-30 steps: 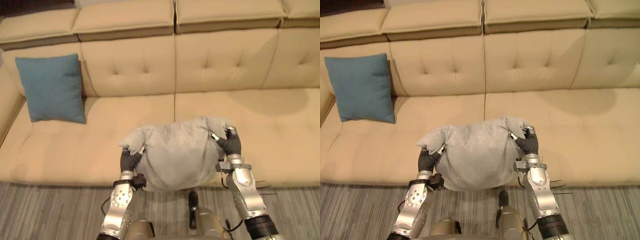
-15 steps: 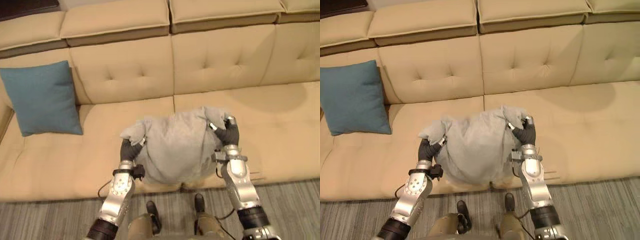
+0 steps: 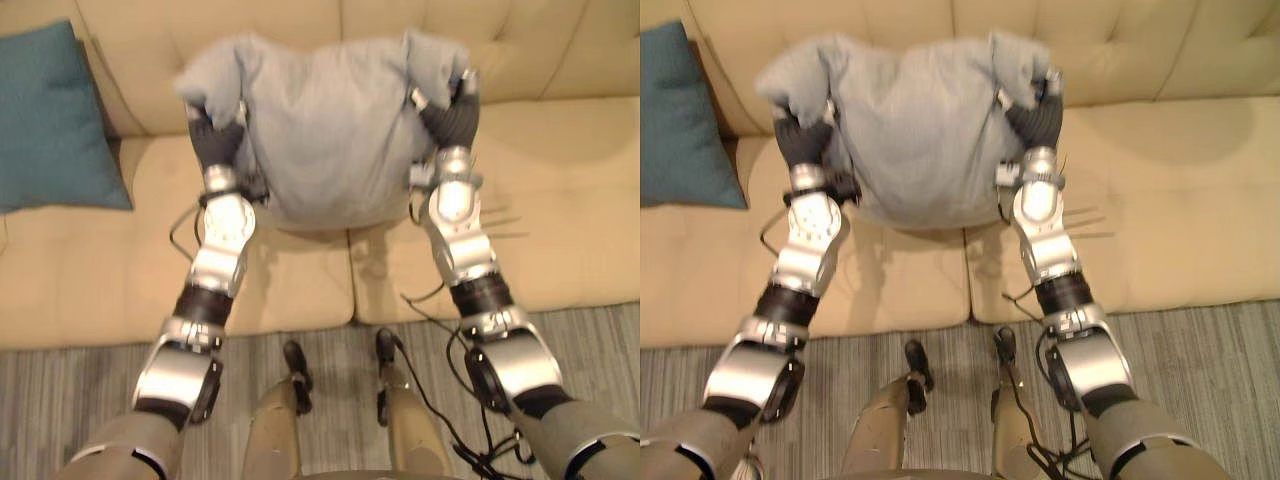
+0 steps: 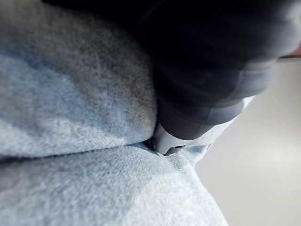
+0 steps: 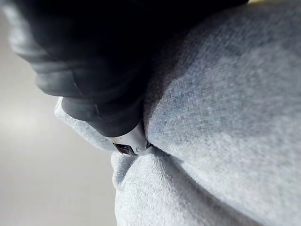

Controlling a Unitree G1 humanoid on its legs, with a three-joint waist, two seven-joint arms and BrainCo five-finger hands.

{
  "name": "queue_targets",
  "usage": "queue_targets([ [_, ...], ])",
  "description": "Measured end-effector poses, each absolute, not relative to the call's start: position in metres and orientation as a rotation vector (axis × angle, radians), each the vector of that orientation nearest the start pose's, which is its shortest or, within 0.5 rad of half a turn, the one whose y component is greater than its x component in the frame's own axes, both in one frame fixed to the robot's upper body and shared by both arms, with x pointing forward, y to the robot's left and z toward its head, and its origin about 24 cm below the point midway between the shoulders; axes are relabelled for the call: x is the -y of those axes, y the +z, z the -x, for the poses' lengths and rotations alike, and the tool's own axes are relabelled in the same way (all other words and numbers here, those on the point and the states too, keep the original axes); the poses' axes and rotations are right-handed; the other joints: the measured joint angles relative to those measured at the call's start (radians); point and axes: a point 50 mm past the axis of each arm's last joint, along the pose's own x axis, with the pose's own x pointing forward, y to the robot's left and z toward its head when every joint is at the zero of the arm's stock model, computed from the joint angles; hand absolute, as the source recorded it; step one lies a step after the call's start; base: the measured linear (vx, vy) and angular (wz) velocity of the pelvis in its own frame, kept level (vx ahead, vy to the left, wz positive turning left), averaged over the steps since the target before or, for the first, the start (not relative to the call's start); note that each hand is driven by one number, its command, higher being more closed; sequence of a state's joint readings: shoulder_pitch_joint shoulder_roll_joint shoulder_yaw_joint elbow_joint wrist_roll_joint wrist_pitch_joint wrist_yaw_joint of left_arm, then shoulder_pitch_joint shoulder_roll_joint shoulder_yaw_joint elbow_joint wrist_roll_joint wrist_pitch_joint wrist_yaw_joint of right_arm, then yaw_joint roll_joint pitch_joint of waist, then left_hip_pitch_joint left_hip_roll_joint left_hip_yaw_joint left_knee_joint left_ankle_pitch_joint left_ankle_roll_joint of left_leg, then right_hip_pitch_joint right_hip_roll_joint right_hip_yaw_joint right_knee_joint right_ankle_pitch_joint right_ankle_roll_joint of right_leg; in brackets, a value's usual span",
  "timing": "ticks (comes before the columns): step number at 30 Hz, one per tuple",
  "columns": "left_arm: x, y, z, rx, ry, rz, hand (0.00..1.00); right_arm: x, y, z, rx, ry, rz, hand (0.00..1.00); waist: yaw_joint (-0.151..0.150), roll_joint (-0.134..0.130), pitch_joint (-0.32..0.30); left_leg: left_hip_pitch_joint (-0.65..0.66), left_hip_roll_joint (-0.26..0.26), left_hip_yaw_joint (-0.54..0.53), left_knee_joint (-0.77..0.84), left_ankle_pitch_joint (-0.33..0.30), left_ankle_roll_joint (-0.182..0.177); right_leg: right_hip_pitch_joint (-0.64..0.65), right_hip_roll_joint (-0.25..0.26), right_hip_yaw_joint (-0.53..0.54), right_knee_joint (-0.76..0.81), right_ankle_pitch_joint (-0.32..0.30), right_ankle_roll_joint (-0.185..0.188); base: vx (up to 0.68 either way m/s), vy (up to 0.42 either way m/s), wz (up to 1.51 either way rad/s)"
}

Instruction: Pick up cushions and gather them together orderly.

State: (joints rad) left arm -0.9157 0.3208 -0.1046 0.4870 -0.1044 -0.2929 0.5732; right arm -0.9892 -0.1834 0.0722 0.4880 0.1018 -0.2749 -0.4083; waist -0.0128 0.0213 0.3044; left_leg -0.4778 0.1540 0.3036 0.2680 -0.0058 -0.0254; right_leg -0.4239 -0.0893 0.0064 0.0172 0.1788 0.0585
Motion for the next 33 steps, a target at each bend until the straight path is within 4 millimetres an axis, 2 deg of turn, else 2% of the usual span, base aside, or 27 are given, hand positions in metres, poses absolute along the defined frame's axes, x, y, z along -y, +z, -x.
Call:
queue_targets([
  [2,-0.161,0.293,-0.371,0.830,0.400,-0.035,1.00,0.116,0.303,-0.373,0.820,-0.192,-0.049,1.00,0.000,-0.003,0.046,-0.017,-0.013,-0.008,-0.052,0.046,0.000,-0.034,-0.003,-0.009,-0.001,0.011,-0.004,-0.08,-0.066,0.20],
  [5,-0.167,0.316,-0.372,0.869,0.450,-0.020,1.00,0.110,0.329,-0.374,0.866,-0.206,-0.038,1.00,-0.002,-0.004,0.074,-0.036,-0.020,-0.009,-0.103,0.083,0.000,-0.072,-0.003,-0.012,-0.001,0.020,-0.009,-0.04,-0.052,0.07],
  [7,-0.164,0.339,-0.374,0.900,0.455,-0.019,1.00,0.113,0.353,-0.371,0.915,-0.231,-0.033,1.00,-0.004,-0.005,0.123,-0.047,-0.025,-0.021,-0.140,0.113,-0.004,-0.092,-0.001,-0.024,-0.001,0.024,-0.012,-0.03,-0.050,0.15],
  [8,-0.164,0.342,-0.374,0.905,0.455,-0.021,0.00,0.114,0.357,-0.371,0.925,-0.237,-0.032,1.00,-0.005,-0.005,0.131,-0.052,-0.025,-0.024,-0.149,0.119,-0.004,-0.099,-0.002,-0.027,-0.001,0.026,-0.014,-0.04,-0.047,0.17],
  [10,-0.163,0.348,-0.377,0.895,0.461,-0.027,0.00,0.115,0.368,-0.372,0.931,-0.259,-0.005,1.00,-0.020,-0.005,0.133,-0.089,-0.029,-0.030,-0.169,0.137,-0.001,-0.142,-0.003,-0.035,-0.001,0.032,-0.014,-0.03,-0.027,0.11],
  [11,-0.165,0.345,-0.381,0.870,0.469,-0.036,0.00,0.117,0.371,-0.376,0.914,-0.269,0.010,0.00,-0.026,-0.004,0.136,-0.106,-0.031,-0.029,-0.173,0.139,-0.001,-0.160,-0.004,-0.034,-0.001,0.037,-0.013,0.00,0.000,0.00],
  [13,-0.166,0.343,-0.382,0.860,0.473,-0.038,0.00,0.119,0.371,-0.377,0.907,-0.279,0.014,0.00,-0.030,-0.005,0.151,-0.109,-0.033,-0.029,-0.175,0.139,-0.001,-0.164,-0.006,-0.034,-0.001,0.037,-0.013,0.00,0.000,0.00],
  [17,-0.164,0.365,-0.376,0.921,0.467,0.016,0.00,0.131,0.392,-0.370,0.963,-0.316,0.027,0.00,-0.027,-0.005,0.151,-0.149,-0.033,-0.026,-0.174,0.139,-0.001,-0.206,-0.007,-0.031,-0.001,0.039,-0.010,0.00,0.000,0.00],
  [19,-0.171,0.365,-0.376,0.921,0.472,0.043,0.00,0.137,0.396,-0.368,0.974,-0.331,0.036,0.00,-0.027,-0.005,0.151,-0.159,-0.032,-0.025,-0.173,0.139,-0.001,-0.216,-0.010,-0.030,0.000,0.039,-0.010,0.00,0.000,0.00],
  [26,-0.206,0.374,-0.370,0.928,0.509,0.075,0.00,0.162,0.413,-0.355,1.039,-0.365,0.022,0.00,-0.022,-0.005,0.151,-0.174,-0.026,-0.015,-0.168,0.140,-0.002,-0.241,-0.013,-0.030,0.021,0.038,-0.010,-0.01,0.002,-0.01],
  [29,-0.224,0.378,-0.359,0.970,0.522,0.092,0.00,0.179,0.425,-0.338,1.119,-0.371,-0.043,0.00,-0.021,-0.005,0.151,-0.171,-0.016,-0.014,-0.160,0.139,-0.002,-0.243,-0.010,-0.035,0.043,0.038,-0.010,-0.02,-0.006,0.01],
  [31,-0.238,0.383,-0.348,1.015,0.522,0.088,0.00,0.198,0.434,-0.321,1.188,-0.369,-0.051,0.00,-0.013,-0.004,0.151,-0.169,-0.012,-0.014,-0.150,0.139,-0.002,-0.243,-0.009,-0.039,0.061,0.036,-0.008,-0.05,-0.006,0.04],
  [33,-0.246,0.381,-0.341,1.037,0.523,0.101,0.00,0.207,0.433,-0.312,1.227,-0.351,-0.060,0.00,-0.005,-0.004,0.151,-0.165,-0.012,-0.013,-0.146,0.139,-0.003,-0.240,-0.010,-0.040,0.070,0.035,-0.007,-0.05,-0.007,0.04],
])
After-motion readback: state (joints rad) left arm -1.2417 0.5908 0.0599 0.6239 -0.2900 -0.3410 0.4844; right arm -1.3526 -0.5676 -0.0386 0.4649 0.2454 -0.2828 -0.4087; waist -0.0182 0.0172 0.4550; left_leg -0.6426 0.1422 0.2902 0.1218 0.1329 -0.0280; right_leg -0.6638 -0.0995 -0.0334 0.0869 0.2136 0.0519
